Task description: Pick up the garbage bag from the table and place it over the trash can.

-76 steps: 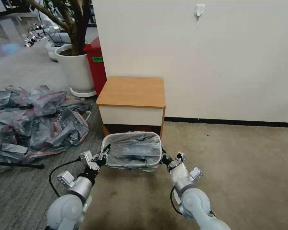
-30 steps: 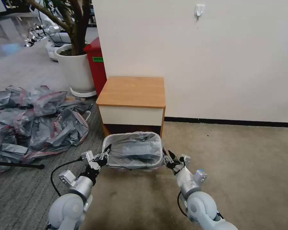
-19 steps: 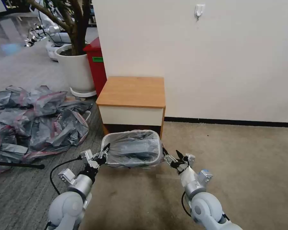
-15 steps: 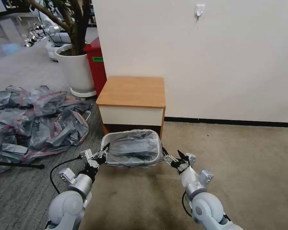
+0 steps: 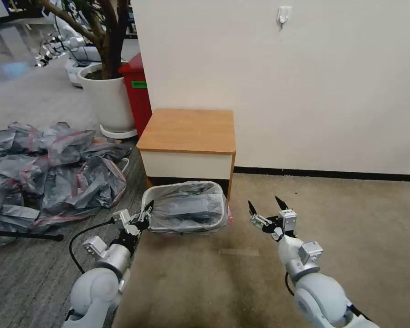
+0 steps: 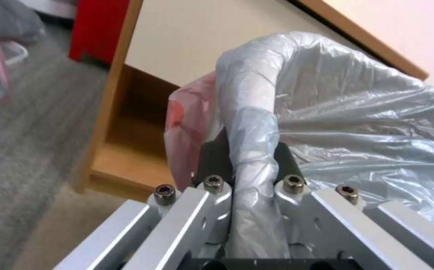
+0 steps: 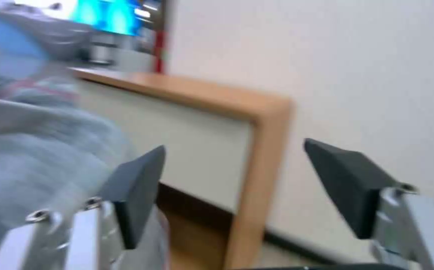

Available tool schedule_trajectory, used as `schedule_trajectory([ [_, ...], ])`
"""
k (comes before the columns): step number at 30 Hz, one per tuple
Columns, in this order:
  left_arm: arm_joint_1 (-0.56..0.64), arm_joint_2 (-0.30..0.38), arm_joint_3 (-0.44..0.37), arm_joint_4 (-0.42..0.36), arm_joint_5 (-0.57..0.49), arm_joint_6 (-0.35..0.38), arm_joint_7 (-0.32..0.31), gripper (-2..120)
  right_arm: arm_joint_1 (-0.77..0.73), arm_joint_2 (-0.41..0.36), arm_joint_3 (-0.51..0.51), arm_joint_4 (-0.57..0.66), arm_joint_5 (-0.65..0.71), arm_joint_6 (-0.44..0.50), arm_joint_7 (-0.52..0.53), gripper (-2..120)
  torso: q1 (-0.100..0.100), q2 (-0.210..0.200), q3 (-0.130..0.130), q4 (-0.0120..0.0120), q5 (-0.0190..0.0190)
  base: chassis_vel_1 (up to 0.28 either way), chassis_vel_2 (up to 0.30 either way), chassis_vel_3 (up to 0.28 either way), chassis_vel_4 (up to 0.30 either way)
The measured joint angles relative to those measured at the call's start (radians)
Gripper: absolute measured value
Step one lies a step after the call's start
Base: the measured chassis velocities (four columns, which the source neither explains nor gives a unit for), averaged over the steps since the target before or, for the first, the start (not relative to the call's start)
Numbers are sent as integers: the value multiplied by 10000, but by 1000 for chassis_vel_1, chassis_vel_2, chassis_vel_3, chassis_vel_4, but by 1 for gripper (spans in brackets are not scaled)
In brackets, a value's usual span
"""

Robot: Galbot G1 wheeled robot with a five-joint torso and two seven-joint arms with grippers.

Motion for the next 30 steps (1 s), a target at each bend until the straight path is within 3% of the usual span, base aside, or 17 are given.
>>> schedule_trajectory([
  [4, 273, -34, 63, -218, 1181, -219, 1, 5, 108, -665, -308, 606, -1364, 380, -1312, 53, 0, 0, 0, 0, 0, 0, 0, 0, 0],
  [6, 311, -40, 77, -240, 1362, -258, 2, 5, 138, -707, -346, 648, -1402, 359, -1435, 50, 0, 0, 0, 0, 1, 0, 0, 0, 0],
  [8, 466, -86, 169, -369, 2252, -459, 9, 5, 407, -1027, -604, 930, -1563, -112, -2523, 39, 0, 0, 0, 1, 1, 0, 0, 0, 0],
  [12, 654, -219, 324, -550, 3237, -681, 41, 5, 857, -1406, -892, 1155, -1772, -845, -3544, 28, 0, 0, 0, 1, 2, 0, 0, 0, 0],
  [18, 913, -564, 510, -788, 5014, -1217, 447, 5, 1900, -1933, -1386, 1440, -2113, -2235, -5463, 3, -1, 0, 0, 0, -1, 0, 0, 0, 0],
  [30, 1436, -1070, 729, -1295, 6545, -1708, 717, 5, 3915, -1758, -2843, 1023, -2718, -4606, -6146, 0, 0, 0, 1, 1, 1, 0, 0, 0, 0],
])
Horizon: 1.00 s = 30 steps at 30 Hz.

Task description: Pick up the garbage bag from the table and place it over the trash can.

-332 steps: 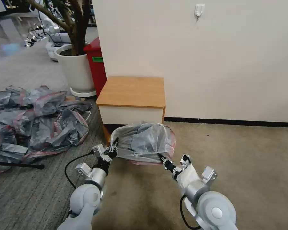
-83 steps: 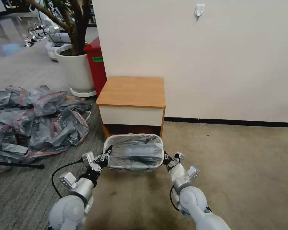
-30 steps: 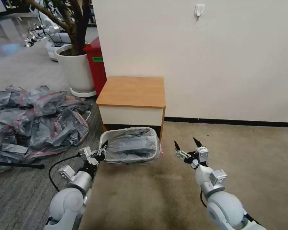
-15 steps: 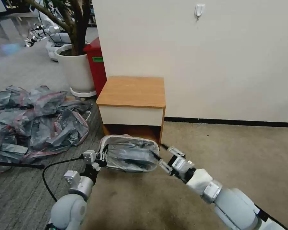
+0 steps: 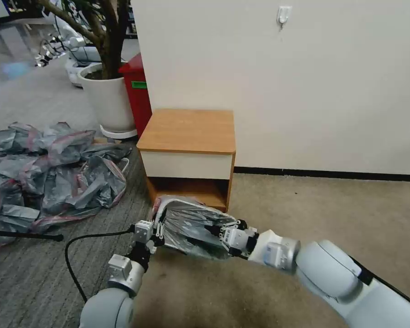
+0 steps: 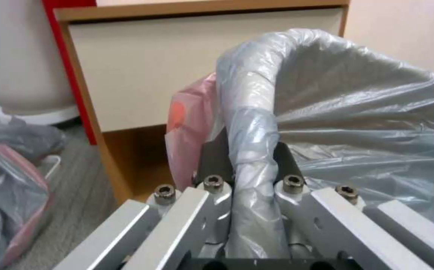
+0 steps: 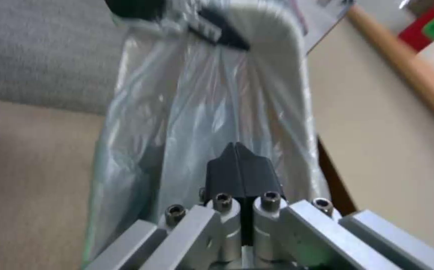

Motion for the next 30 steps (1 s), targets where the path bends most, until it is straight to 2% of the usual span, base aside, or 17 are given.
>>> schedule_trajectory([
  [5, 83, -155, 50, 14, 357, -137, 23, 5, 613, 67, -591, -80, -146, -1216, -83, 0, 0, 0, 0, 0, -1, 0, 0, 0, 0],
  [11, 84, -278, 60, 82, 513, -151, 26, 5, 978, 114, -1034, -11, -624, -2126, -383, 0, 0, 0, 0, -1, -1, 0, 0, 0, 0],
  [15, 75, -304, 65, 108, 537, -151, 26, 5, 1084, 163, -1160, 41, -755, -2394, -448, 0, 0, 0, 0, -1, -2, 0, 0, 0, 0],
  [18, 36, -366, 83, 136, 567, -152, 26, 5, 1440, 363, -1501, 47, -921, -3088, -507, 0, 0, 0, 0, 0, -2, 0, 0, 0, 0],
  [30, -73, -466, 184, 264, 598, -140, 17, 5, 1731, 1017, -1902, -877, -1227, -3641, -537, 0, 0, 0, 0, -1, -1, 0, 0, 0, 0],
])
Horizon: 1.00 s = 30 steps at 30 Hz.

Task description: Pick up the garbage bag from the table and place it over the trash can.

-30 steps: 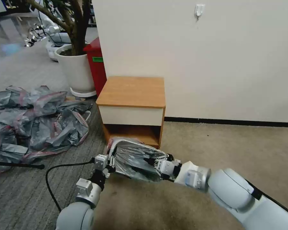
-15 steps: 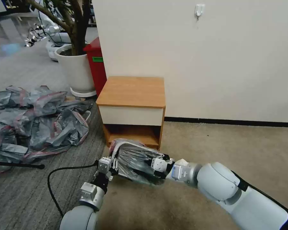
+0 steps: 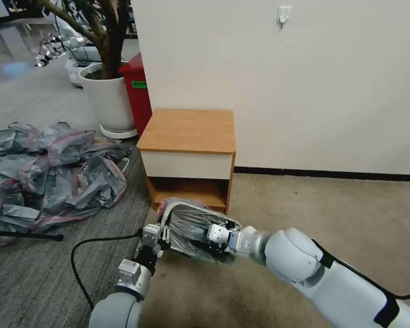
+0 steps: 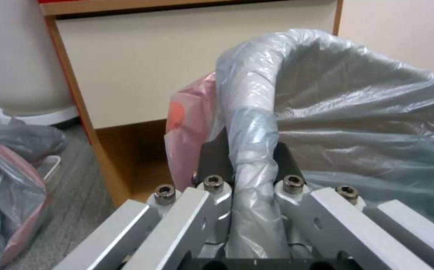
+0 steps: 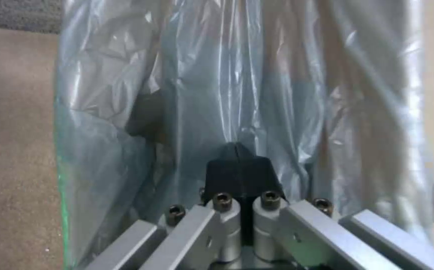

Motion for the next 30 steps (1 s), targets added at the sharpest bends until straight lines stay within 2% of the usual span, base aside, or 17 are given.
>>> schedule_trajectory([
  [30, -205, -112, 164, 378, 175, -3, -39, 5, 655, 1157, -741, -2035, -886, 23, 50, 0, 1, 0, 0, 1, 0, 0, 0, 0, 0],
])
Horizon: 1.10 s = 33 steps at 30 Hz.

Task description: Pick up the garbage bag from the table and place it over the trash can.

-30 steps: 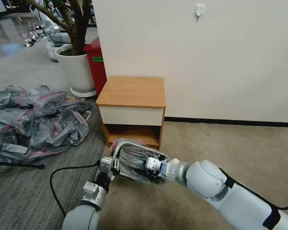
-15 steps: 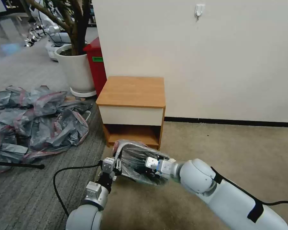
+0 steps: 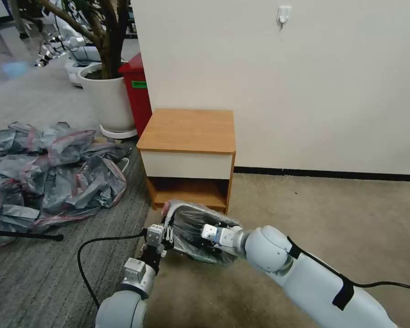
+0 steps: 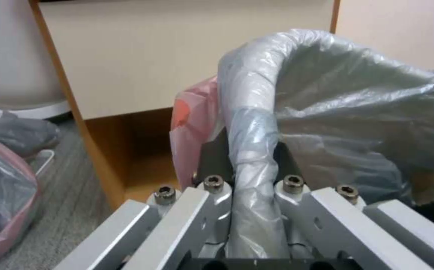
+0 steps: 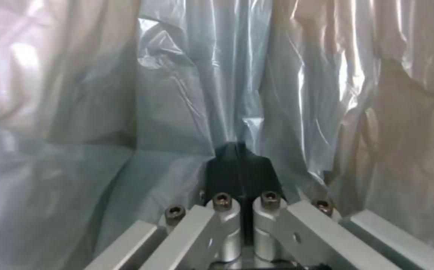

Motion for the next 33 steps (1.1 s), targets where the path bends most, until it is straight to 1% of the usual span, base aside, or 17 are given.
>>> schedule_trajectory([
  [11, -10, -17, 48, 10, 14, 0, -10, 5, 138, 252, -303, -577, -541, 239, -10, 0, 0, 0, 0, 0, 1, 0, 0, 0, 0],
  [33, 91, -41, 164, -81, -342, 3, -13, 5, 128, 422, -261, -1522, -745, 445, -12, 0, 0, 0, 0, 0, 1, 0, 0, 0, 0],
])
